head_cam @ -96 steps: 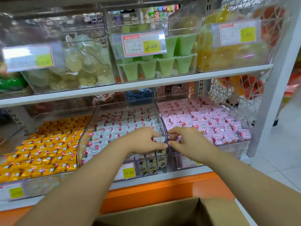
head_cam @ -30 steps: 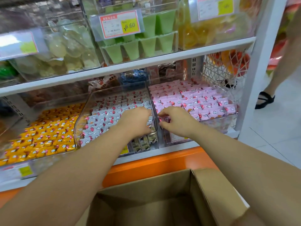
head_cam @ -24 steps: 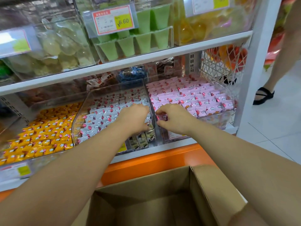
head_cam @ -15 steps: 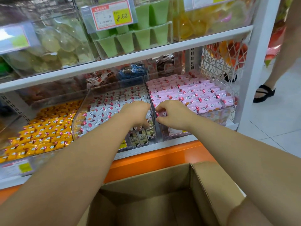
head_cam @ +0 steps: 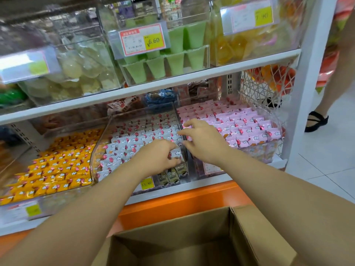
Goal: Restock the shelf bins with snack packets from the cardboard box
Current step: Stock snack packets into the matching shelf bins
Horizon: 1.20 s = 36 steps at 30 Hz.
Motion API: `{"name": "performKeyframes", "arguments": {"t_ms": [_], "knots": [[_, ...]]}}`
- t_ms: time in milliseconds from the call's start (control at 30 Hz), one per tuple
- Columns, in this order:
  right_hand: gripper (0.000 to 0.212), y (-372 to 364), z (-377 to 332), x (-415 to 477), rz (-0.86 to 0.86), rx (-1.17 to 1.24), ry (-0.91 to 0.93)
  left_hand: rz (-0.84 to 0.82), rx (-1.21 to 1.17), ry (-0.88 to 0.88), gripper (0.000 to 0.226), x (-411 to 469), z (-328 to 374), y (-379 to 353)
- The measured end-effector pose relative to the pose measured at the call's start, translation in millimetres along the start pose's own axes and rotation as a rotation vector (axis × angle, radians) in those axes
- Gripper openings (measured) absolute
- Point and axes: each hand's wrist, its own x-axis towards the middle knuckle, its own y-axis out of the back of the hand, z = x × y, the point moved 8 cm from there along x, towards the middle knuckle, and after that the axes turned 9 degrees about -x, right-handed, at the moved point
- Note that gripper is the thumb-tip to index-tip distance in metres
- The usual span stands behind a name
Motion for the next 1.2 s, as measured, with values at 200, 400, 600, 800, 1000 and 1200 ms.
{"name": "performKeyframes", "arguments": {"t_ms": [200, 400, 600, 800, 1000, 1200], "knots": [[0.036, -18, -8, 22, -0.202, -0.181, -0.069, 0.099, -0.124, -0.016, 0.037, -6, -2, -1], [0.028, -23, -11, 36, -0.211, -0.201, -0.139, 0.223, -0.22, -0.011, 0.04, -10, -8, -3], [0.013, -11, -16, 33, -0.03, -0.082, -0.014, 0.341, -0.257, -0.036, 0.04, -23, -3, -4], [0.006, -15, -11, 33, -0.037, 0.044, -0.025, 0.395, -0.212, -0.038, 0.039, -30, 3, -4], [0.014, -11, -7, 33, -0.064, 0.189, -0.049, 0.247, -0.243, 0.038, 0.045, -12, -7, -6], [0.012, -14, -6, 32, -0.084, 0.24, -0.028, 0.138, -0.24, -0.017, 0.046, -21, -4, -10]]}}
